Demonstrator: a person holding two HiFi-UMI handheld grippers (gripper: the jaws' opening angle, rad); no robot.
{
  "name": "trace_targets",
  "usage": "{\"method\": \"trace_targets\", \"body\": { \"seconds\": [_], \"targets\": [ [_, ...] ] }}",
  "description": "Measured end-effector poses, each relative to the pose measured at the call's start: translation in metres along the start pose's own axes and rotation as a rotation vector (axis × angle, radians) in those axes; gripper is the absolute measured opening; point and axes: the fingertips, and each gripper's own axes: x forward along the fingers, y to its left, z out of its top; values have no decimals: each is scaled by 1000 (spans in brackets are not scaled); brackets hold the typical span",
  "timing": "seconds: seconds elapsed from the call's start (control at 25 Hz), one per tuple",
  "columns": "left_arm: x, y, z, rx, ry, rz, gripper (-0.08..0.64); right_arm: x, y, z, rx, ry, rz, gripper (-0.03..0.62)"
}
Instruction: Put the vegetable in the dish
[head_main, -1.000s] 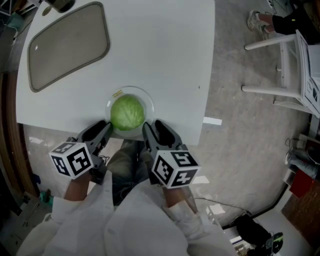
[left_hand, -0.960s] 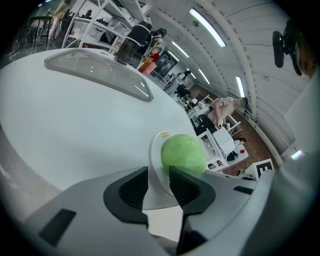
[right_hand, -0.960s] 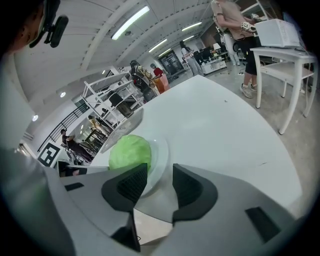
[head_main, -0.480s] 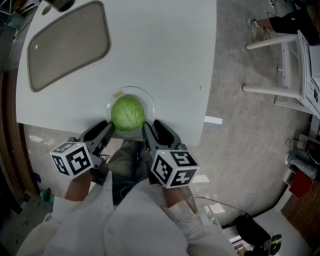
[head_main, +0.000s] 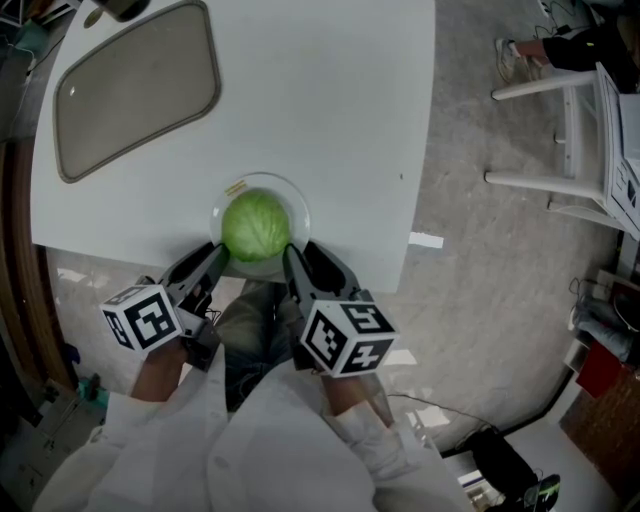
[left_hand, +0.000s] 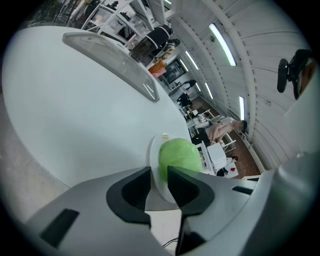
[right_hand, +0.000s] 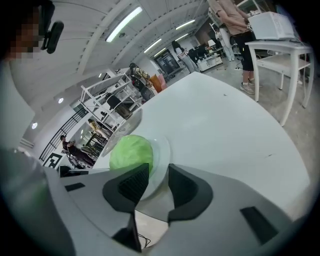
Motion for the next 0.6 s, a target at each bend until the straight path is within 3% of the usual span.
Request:
{"method": "trace_targets", "body": {
  "seconds": [0.32, 0.4, 0.6],
  "targets": [
    [0, 1, 1, -47, -30, -10, 107, 1, -2, 0, 9, 0, -19, 127],
    [0, 2, 2, -72, -42, -17, 107, 1, -5, 0, -6, 5, -49, 75],
    [0, 5, 2, -99, -39, -32, 107, 2, -5, -1, -12, 13, -50, 75]
  ]
}}
